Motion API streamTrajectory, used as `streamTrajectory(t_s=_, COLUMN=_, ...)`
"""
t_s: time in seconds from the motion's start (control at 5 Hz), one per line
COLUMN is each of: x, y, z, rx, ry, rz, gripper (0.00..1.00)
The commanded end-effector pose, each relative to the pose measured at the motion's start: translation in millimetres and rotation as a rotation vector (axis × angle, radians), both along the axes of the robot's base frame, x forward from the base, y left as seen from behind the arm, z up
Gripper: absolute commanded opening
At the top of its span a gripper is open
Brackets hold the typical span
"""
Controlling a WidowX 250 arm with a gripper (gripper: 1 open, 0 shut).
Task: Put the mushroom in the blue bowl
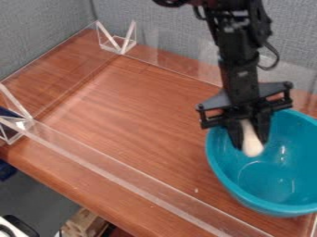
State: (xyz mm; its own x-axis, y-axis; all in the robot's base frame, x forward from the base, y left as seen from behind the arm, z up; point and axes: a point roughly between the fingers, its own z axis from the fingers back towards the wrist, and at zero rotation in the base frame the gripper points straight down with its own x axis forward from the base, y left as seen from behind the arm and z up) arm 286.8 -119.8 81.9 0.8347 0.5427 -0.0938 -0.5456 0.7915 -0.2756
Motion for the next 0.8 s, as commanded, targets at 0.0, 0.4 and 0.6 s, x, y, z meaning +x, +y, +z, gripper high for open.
streamTrajectory(t_s=0.0, x=8.8, y=-0.8, z=15.5, rx=-0.013, ry=-0.058, rz=-0.004, gripper=0.0)
streamTrajectory(t_s=0.4, x=15.5, y=1.5, z=17.5, rx=-0.009, ry=-0.082, rz=-0.014, gripper=0.0)
streamTrajectory(t_s=0.6, x=19.8, y=-1.1, z=12.4, rx=-0.004, ry=-0.088, rz=-0.022, gripper=0.0)
